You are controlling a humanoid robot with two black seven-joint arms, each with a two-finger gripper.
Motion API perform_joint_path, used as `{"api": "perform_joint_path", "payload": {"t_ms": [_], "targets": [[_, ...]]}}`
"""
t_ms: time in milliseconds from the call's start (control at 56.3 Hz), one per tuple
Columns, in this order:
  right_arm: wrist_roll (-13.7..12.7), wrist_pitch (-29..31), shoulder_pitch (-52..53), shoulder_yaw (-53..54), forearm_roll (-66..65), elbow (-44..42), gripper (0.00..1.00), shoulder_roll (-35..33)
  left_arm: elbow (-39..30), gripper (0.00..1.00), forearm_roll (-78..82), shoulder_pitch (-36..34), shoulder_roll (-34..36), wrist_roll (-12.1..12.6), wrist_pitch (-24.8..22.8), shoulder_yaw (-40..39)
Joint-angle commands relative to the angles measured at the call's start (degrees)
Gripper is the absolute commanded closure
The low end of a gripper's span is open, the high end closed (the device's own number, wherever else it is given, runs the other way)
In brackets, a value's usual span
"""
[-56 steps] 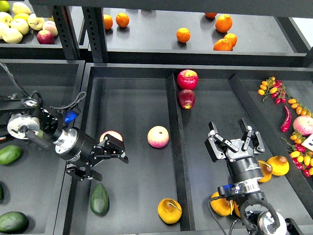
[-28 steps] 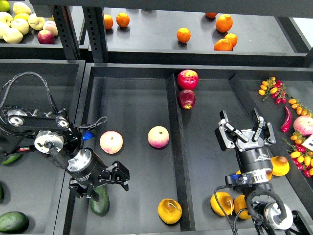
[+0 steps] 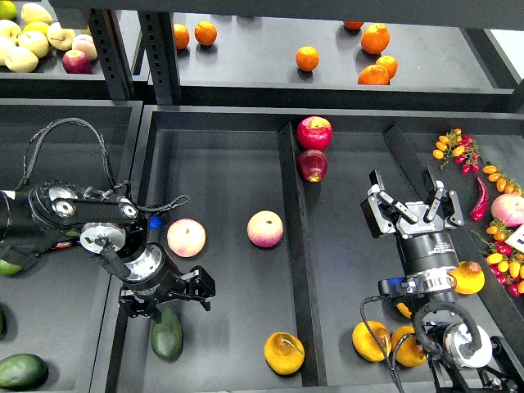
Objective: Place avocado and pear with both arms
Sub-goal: 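Lower the left gripper around the avocado and close it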
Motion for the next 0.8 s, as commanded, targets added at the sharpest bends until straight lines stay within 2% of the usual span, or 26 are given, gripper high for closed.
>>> {"api": "perform_joint_path", "payload": {"t_ms": [0,781], "targets": [[0.0,0.0,0.0,0.0,0.1,0.0,0.00,0.0,1.0,0.01,-0.1,0.2,-1.5,0.0,0.0,1.3],[0.0,0.1,0.1,0.4,0.2,0.0,0.00,0.0,8.3,0.01,-0.5,2.2,-6.1,0.0,0.0,4.8]]}}
